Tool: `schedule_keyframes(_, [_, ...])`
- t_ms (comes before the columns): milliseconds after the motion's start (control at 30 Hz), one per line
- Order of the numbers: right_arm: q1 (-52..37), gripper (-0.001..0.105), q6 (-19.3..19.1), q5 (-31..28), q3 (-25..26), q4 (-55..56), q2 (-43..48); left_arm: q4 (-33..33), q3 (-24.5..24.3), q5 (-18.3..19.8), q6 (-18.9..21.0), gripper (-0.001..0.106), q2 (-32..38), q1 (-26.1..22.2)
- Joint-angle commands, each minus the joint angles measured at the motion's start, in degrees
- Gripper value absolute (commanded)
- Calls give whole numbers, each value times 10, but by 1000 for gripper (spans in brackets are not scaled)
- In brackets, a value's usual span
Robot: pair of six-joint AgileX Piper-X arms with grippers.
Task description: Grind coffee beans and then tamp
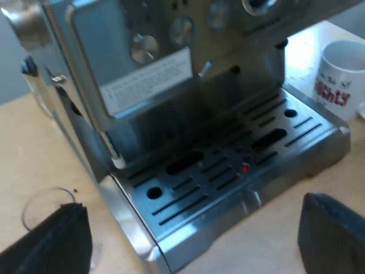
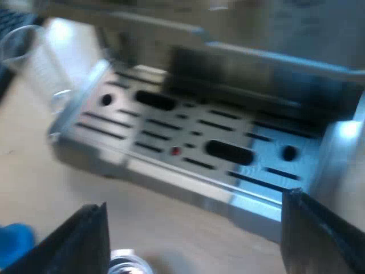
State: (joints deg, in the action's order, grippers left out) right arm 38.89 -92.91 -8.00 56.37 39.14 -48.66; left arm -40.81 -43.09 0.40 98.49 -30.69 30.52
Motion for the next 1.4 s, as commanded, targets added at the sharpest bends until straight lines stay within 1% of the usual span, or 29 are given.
schedule_keyframes(33, [-41,63,-13,7,7,24,23,-1,-15,-19,7,86,3,0])
schedule_keyframes(100, [-84,63,-36,7,7,41,42,-3,-26,-35,7,86,3,0])
schedule_keyframes(133, [-96,63,-42,7,7,45,47,-4,-29,-38,7,86,3,-3])
schedule_keyframes(200, [-144,63,-68,9,7,58,66,-12,-39,-38,7,86,3,-20])
schedule_keyframes(233, [-144,63,-68,9,7,58,66,-15,-41,-38,7,86,3,-25])
schedule_keyframes(267, [-176,63,-76,22,7,68,76,-15,-42,-38,7,86,3,-30])
schedule_keyframes(300, [-191,63,-76,30,7,75,83,-24,-49,-29,5,86,3,-63])
schedule_keyframes(333, [-210,63,-76,42,7,79,88,-26,-50,-26,3,86,3,-74])
schedule_keyframes(367, [-232,63,-76,55,7,85,95,-31,-54,-8,2,86,3,-102])
schedule_keyframes(400, [-250,63,-83,73,7,93,100,-38,-57,12,2,86,3,-126])
schedule_keyframes(433, [-260,63,-91,80,7,99,103,-44,-59,21,2,86,3,-134])
schedule_keyframes(500, [-295,63,-112,97,7,111,114,-64,-63,47,1,86,6,-176])
schedule_keyframes(600, [-334,63,-124,97,7,123,125,-88,-63,52,1,86,23,-222])
schedule_keyframes(700, [-356,63,-124,97,7,132,143,-108,-63,64,-5,86,56,-252])
schedule_keyframes(800, [-360,63,-124,96,5,134,166,-122,-63,64,-6,86,94,-264])
schedule_keyframes(933, [-360,63,-124,96,-7,133,209,-143,-63,67,-6,86,146,-264])
schedule_keyframes(1033, [-360,63,-124,96,-24,134,249,-178,-63,67,-6,86,193,-264])
schedule_keyframes(1100, [-360,63,-124,99,-44,134,283,-211,-63,67,-6,86,228,-264])
schedule_keyframes(1200, [-360,63,-124,109,-71,134,327,-240,-63,67,-6,86,269,-264])
schedule_keyframes(1400, [-360,63,-124,117,-127,134,412,-272,-63,67,3,86,340,-264])
